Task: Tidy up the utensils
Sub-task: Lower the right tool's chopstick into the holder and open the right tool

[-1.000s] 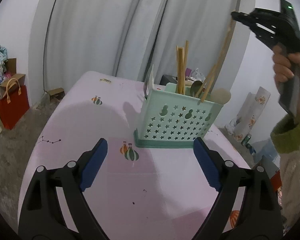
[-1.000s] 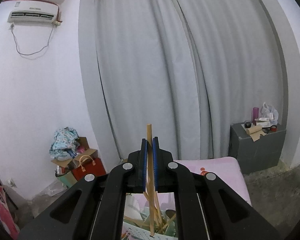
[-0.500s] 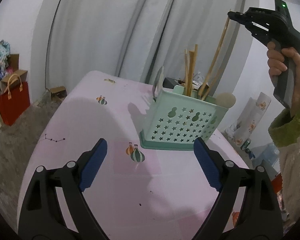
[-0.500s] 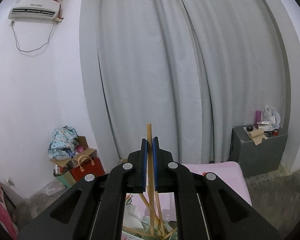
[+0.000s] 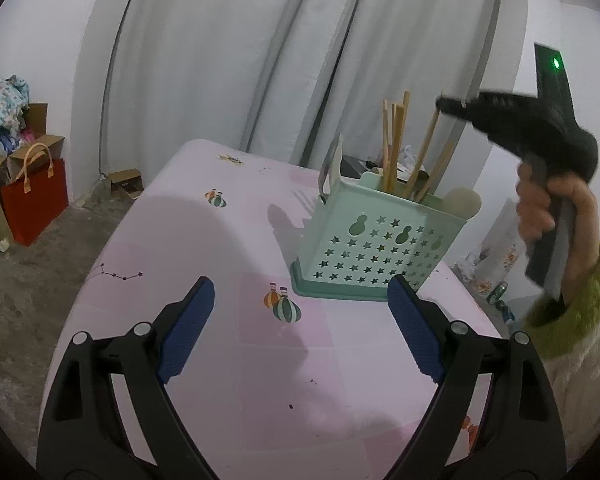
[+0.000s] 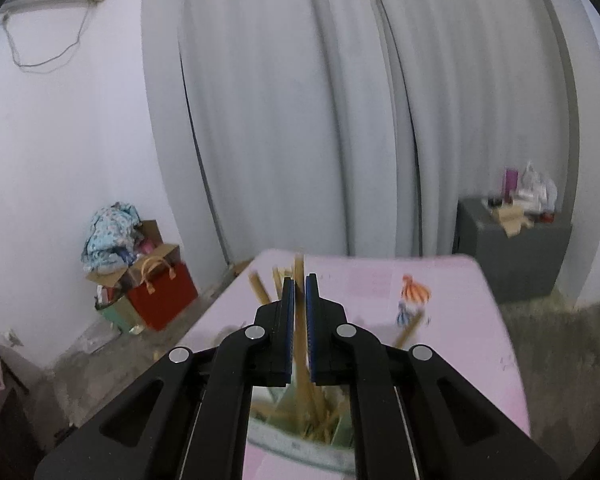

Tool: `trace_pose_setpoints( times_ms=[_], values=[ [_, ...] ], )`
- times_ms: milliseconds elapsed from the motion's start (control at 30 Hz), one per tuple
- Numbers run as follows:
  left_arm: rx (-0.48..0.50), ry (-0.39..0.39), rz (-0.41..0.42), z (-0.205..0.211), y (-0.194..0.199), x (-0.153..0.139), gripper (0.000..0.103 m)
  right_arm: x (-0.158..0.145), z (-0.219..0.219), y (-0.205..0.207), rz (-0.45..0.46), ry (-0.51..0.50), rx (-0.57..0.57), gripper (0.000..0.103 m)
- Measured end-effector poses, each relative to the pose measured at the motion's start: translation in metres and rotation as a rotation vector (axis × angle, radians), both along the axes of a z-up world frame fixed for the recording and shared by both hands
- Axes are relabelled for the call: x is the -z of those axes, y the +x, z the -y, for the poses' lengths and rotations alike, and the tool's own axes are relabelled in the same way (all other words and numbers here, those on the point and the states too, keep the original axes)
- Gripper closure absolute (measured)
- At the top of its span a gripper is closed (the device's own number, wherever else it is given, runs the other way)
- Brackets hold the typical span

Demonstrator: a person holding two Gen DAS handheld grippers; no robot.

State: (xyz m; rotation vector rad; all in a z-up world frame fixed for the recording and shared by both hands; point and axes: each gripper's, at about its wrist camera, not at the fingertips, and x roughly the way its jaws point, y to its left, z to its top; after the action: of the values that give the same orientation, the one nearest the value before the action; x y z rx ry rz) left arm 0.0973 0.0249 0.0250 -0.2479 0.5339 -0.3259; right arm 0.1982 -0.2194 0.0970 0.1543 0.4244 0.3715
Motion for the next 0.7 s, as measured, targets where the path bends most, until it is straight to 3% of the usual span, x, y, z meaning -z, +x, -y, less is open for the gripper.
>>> trace_pose_setpoints(
  times_ms=[100, 200, 333, 700],
  values=[
    [-0.012, 0.014, 0.0, 0.001, -0.002, -0.004, 0.017, 0.008, 0.015, -0.012, -0.034, 0.045, 0.015, 0.093],
    [-0.023, 0.036, -0.001, 0.005, -0.006, -0.009, 0.015, 0.01, 0.03, -0.029, -0.042, 0.1, 0.033, 0.074],
    [-0.04, 0.083, -0.009, 0.015, -0.011, -0.016, 0.013, 0.017, 0.04, -0.058, -0.062, 0.131, 0.043, 0.063],
    [-0.12, 0.206, -0.076, 0.044, -0.027, -0.025, 0.01, 0.076, 0.023, -0.137, -0.19, -0.047, 0.219, 0.016]
  ],
)
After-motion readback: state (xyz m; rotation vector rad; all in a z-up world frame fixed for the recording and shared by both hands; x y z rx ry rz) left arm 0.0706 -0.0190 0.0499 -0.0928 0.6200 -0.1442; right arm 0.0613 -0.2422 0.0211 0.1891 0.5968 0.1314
